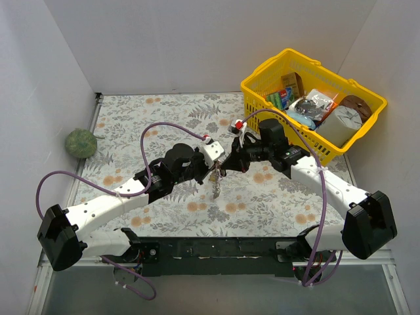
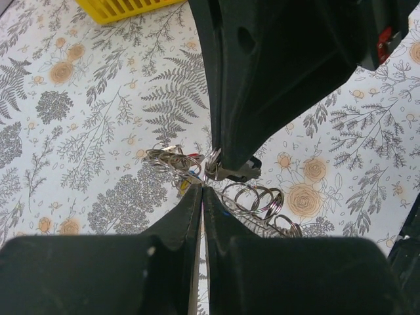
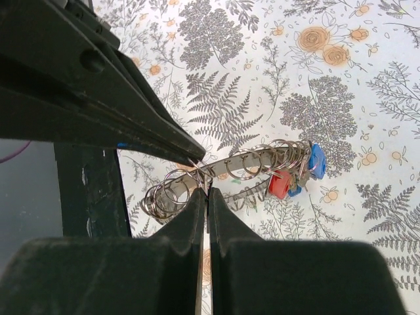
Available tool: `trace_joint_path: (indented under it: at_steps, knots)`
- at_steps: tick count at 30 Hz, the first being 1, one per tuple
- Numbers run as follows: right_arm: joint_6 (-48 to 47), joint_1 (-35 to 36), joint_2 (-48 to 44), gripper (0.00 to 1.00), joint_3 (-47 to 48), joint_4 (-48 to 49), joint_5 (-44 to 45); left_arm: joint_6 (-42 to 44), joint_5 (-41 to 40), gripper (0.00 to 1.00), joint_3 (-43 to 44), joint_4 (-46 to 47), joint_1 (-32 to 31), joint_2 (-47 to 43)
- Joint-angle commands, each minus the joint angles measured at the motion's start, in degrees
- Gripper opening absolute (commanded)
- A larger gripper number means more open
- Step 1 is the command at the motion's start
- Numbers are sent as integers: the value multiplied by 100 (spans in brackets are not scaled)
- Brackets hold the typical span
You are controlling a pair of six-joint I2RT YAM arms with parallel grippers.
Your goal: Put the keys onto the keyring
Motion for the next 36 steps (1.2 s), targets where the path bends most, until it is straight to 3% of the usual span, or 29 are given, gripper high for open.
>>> trace_joint_path:
  at_steps: [1, 14, 25, 36]
  knots:
    - [555, 159, -207, 1, 465, 303, 226, -200, 170, 0, 261, 71, -46, -73]
    - [1145, 230, -40, 1, 905, 119, 253, -560, -513, 0, 709, -368, -116, 384]
    - [1004, 247, -163, 1, 905, -233, 332, -824, -1113, 0, 718, -342, -116, 410]
    - [538, 195, -172, 1, 598, -515, 605, -692, -999, 0, 358, -43, -116, -73]
